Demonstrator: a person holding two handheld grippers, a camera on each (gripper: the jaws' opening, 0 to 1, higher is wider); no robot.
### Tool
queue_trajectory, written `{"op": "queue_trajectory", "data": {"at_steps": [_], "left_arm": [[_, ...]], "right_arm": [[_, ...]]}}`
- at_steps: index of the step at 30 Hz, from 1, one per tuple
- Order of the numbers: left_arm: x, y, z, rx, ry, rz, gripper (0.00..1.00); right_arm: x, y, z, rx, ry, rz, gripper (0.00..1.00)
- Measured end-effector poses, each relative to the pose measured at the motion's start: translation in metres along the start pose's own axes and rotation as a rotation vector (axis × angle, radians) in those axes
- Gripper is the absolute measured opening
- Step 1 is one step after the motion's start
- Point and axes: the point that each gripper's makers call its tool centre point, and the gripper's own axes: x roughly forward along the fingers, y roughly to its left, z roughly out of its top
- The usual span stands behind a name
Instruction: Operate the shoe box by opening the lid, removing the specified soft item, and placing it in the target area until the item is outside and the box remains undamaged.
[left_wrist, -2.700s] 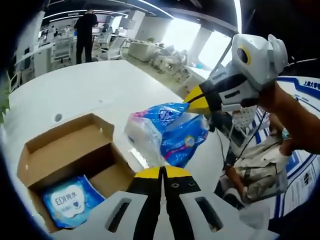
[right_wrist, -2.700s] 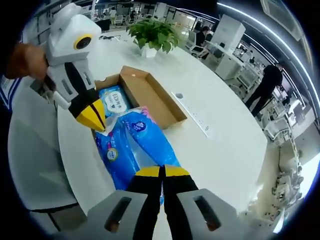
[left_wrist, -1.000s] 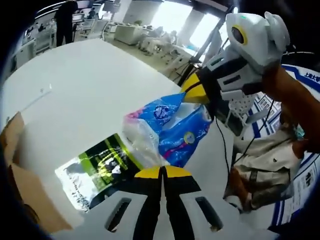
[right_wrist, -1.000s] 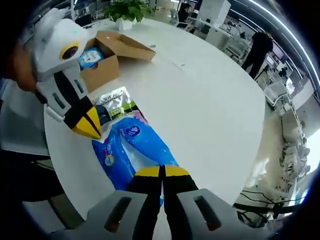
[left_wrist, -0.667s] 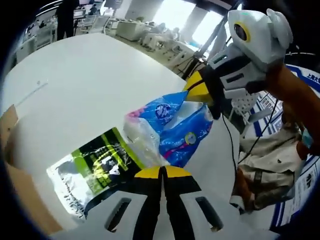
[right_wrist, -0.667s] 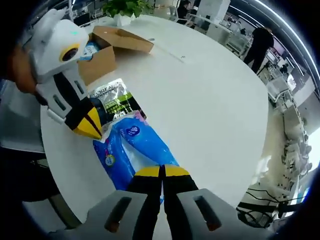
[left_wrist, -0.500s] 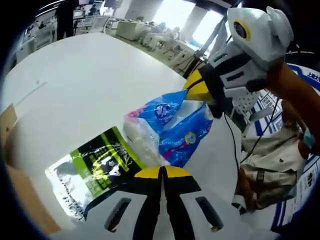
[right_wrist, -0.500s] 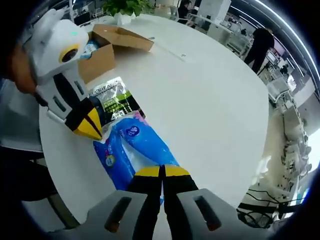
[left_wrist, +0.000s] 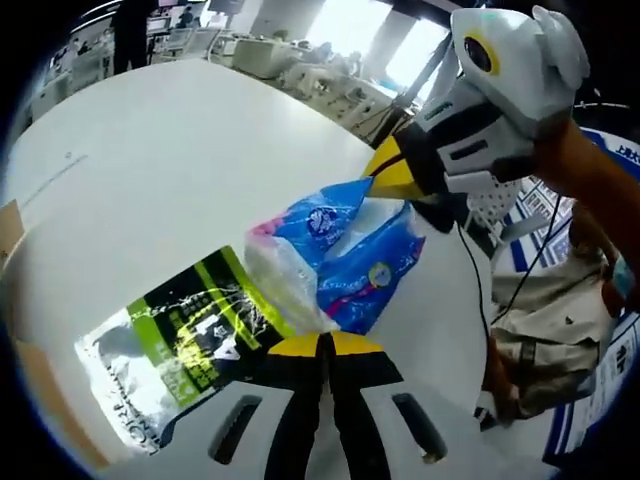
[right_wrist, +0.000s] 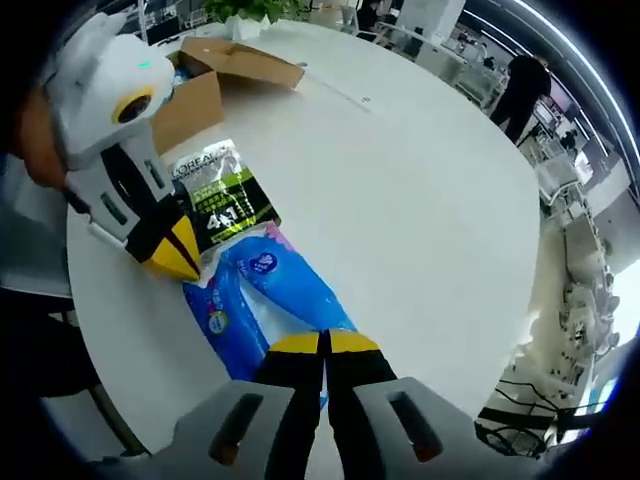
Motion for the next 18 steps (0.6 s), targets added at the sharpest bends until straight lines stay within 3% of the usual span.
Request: {"op": "queue_trajectory", "data": {"at_steps": [11,15,18], "left_arm": [[0.0077,0.0006,0.0030,-0.007,-0.009,-0.011,0.00],[0.0097,-0.0010,0.0014,0.010,0.005,-0.009,0.12],[0.0087,0.0027,-0.0015,0.007,0.017,0.008,0.23]], "right_arm": [[0.0050,-0.0020,-0.0047,0.002,0.004,0.000,0.00],[0.0047,-0.0017,-0.0032,-0.005,-0.001,-0.006,0.01],[0.0068,-0.0021,-0.0028,0.014,-0.001,-0.007,0.10]]}}
